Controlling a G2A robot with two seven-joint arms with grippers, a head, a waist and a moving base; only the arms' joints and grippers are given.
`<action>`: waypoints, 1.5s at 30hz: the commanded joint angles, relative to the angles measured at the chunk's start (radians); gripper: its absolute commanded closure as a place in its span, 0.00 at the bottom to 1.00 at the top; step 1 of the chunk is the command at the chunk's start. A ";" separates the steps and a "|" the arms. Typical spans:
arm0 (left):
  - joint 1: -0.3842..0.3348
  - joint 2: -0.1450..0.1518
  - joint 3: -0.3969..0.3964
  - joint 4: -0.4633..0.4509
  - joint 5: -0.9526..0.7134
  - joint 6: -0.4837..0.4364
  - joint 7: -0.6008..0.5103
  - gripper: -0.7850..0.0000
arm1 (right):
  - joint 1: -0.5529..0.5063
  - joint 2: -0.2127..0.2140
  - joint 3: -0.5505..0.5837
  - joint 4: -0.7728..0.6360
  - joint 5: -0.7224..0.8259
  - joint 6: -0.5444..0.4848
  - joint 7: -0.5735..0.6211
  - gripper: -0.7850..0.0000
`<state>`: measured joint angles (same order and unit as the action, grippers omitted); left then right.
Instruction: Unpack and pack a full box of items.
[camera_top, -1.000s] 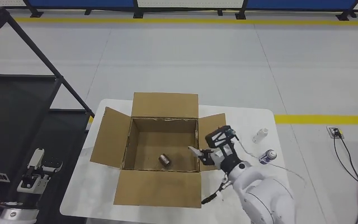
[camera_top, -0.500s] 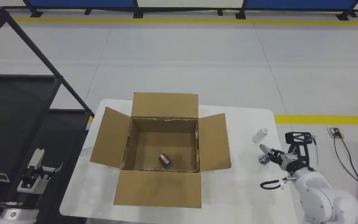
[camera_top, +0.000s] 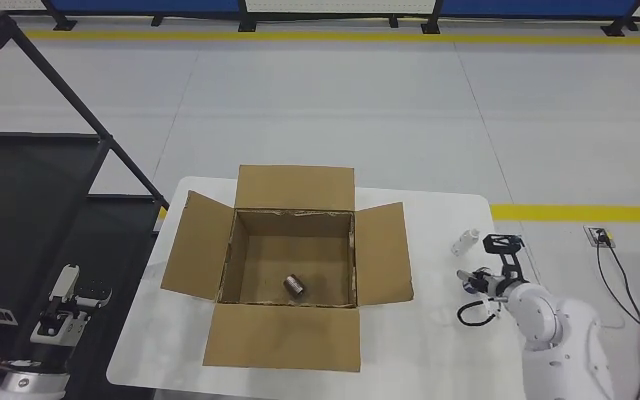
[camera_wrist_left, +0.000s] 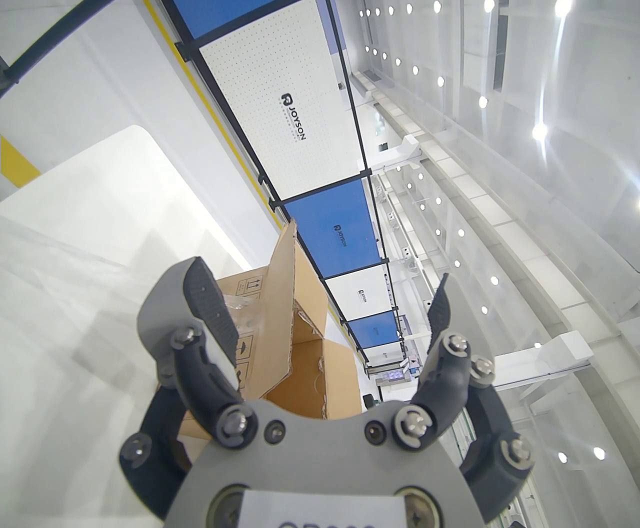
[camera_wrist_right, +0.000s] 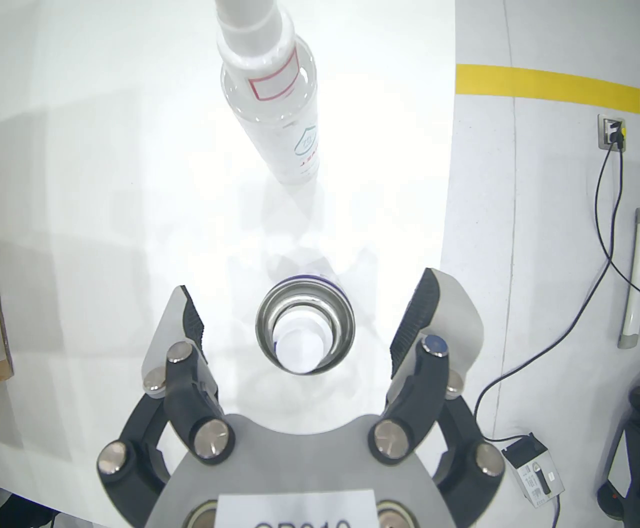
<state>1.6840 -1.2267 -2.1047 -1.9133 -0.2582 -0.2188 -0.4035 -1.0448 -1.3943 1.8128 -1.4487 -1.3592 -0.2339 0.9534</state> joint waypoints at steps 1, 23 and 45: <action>0.000 0.000 0.000 0.000 0.000 0.000 0.000 0.00 | 0.007 0.004 -0.002 0.011 0.004 -0.002 0.003 1.00; 0.000 0.000 0.000 0.000 0.000 0.000 0.000 0.00 | -0.188 -0.003 -0.243 -0.740 0.108 0.198 -0.055 1.00; 0.000 0.000 0.000 0.000 0.000 0.000 0.000 0.00 | 0.543 -0.234 -1.226 0.202 0.045 0.455 -0.043 1.00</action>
<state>1.6840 -1.2267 -2.1047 -1.9133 -0.2582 -0.2188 -0.4035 -0.5302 -1.6068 0.6243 -1.3352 -1.3075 0.1948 0.9262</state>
